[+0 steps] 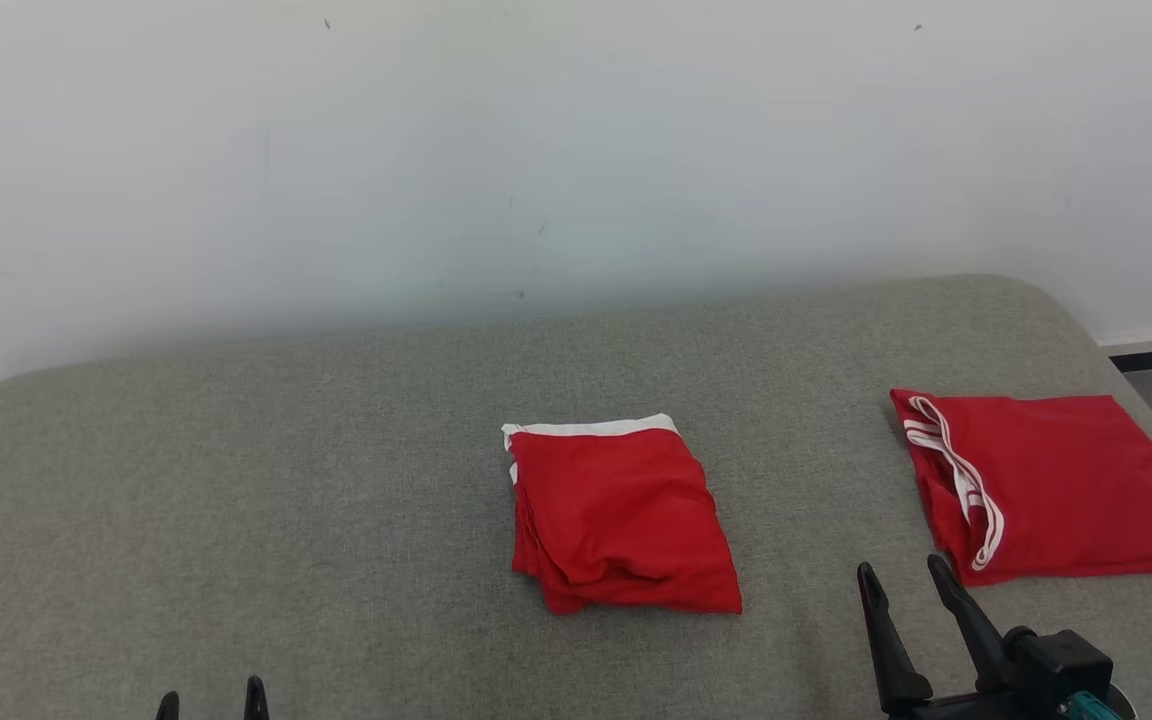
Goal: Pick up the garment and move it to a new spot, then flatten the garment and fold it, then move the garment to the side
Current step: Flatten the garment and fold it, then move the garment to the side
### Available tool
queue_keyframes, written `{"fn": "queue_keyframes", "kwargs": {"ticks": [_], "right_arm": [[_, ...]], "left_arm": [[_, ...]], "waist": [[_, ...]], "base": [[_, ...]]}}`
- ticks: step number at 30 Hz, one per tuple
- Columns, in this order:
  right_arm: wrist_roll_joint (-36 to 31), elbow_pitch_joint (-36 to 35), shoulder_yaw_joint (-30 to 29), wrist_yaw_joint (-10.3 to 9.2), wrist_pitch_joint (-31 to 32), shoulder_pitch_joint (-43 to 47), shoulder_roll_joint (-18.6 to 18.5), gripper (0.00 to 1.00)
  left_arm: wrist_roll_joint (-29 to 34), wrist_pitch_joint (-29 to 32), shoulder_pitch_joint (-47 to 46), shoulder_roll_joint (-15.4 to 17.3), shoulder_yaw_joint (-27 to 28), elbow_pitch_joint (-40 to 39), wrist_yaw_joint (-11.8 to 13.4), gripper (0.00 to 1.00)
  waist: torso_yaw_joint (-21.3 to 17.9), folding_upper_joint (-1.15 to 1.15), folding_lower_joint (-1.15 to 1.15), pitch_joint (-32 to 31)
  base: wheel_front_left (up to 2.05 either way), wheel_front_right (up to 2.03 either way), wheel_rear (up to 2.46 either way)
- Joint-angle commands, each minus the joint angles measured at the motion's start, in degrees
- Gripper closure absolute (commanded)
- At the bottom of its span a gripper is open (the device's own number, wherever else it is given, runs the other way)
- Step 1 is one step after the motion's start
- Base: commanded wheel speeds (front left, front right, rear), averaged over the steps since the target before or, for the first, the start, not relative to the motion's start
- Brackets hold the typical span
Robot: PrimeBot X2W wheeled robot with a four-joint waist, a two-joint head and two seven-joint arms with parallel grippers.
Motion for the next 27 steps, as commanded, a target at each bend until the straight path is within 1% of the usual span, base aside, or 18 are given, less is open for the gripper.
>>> {"fn": "queue_keyframes", "kwargs": {"ticks": [1,10,18,22,26,27], "right_arm": [[0.1,0.3,-0.2,-0.16,0.0,0.7,0.2,0.00],[-1.4,0.5,-1.1,-0.16,0.0,0.8,0.5,0.00],[-1.8,1.1,-0.8,-0.16,0.0,0.4,0.0,0.00],[-0.5,1.5,-0.6,-0.16,0.5,-1.7,-0.3,0.00],[0.7,2.6,0.0,-0.16,3.8,-6.2,-2.0,0.00],[0.7,2.6,0.0,-0.16,3.8,-6.2,-2.0,0.00]], "left_arm": [[0.4,0.0,1.0,0.0,0.2,0.1,-0.2,0.00],[0.3,0.0,1.0,0.0,-0.3,0.5,-0.2,0.00],[0.4,0.0,0.6,0.0,-0.9,0.6,-0.3,0.00],[0.4,0.0,0.0,0.0,-1.4,0.4,-0.3,0.00],[0.4,0.0,-0.7,0.0,-2.2,0.2,-0.8,0.00],[0.4,0.0,-0.7,0.0,-2.2,0.2,-0.8,0.00]], "waist": [[0.0,0.00,0.00,-0.1],[0.3,0.00,0.00,-0.1],[1.2,0.00,0.00,0.3],[2.2,0.00,0.00,0.9],[4.0,0.00,0.00,1.8],[4.0,0.00,0.00,1.8]], "base": [[0.00,0.00,0.00],[0.00,0.00,0.00],[0.00,0.00,0.00],[0.00,0.00,0.00],[0.00,0.00,0.00],[0.00,0.00,0.00]]}}
